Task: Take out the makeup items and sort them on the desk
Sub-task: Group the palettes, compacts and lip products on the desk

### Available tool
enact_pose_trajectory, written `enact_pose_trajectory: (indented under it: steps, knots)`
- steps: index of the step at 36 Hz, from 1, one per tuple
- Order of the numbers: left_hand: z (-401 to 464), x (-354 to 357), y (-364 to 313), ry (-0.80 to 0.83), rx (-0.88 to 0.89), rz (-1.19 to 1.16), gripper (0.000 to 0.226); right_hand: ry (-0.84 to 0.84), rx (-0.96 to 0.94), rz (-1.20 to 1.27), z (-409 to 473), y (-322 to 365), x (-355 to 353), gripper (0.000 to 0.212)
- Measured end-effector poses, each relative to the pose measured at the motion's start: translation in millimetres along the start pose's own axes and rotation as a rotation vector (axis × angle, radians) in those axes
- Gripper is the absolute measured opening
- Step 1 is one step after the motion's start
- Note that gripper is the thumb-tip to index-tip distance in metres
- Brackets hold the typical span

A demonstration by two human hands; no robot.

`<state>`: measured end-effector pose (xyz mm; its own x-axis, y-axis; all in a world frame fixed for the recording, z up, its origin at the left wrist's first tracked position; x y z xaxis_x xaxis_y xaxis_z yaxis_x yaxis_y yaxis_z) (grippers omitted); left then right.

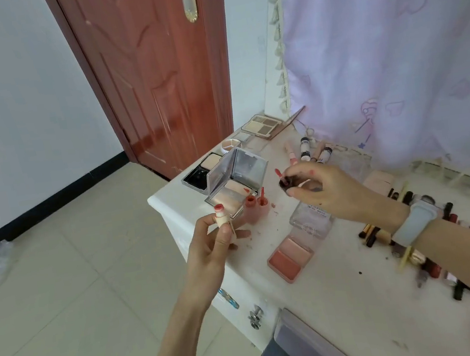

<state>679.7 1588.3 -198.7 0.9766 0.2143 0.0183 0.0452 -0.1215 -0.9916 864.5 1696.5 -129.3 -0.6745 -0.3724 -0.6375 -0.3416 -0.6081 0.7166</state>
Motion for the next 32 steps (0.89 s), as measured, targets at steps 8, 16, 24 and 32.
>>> enact_pose_trajectory:
  steps: [8, 16, 24, 32]
  knots:
    - [2, -2, 5, -0.287, 0.056, 0.047, 0.024, 0.064, -0.002, -0.099, -1, 7, 21, 0.014]
    - [6, -5, 17, -0.423, 0.046, 0.238, 0.020, 0.124, -0.131, -0.574, -10, 12, 53, 0.020]
    - [12, -2, 12, -0.434, 0.132, 0.438, 0.028, 0.232, -0.187, -0.851, -4, 8, 68, 0.019]
    - [18, -2, 15, -0.425, 0.152, 0.545, 0.017, 0.203, -0.126, -0.871, 2, 4, 72, 0.023]
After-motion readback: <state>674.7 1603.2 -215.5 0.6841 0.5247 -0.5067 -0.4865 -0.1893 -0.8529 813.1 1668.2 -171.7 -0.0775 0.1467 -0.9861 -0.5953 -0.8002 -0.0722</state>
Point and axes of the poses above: each hand's wrist, its own z-axis towards the middle knuckle, its own x-axis out of the palm, y = z × x, the point moved 3 cm from there along z, towards the middle knuckle, and after that the axes turned 12 degrees about -x, right-handed, at the moved point
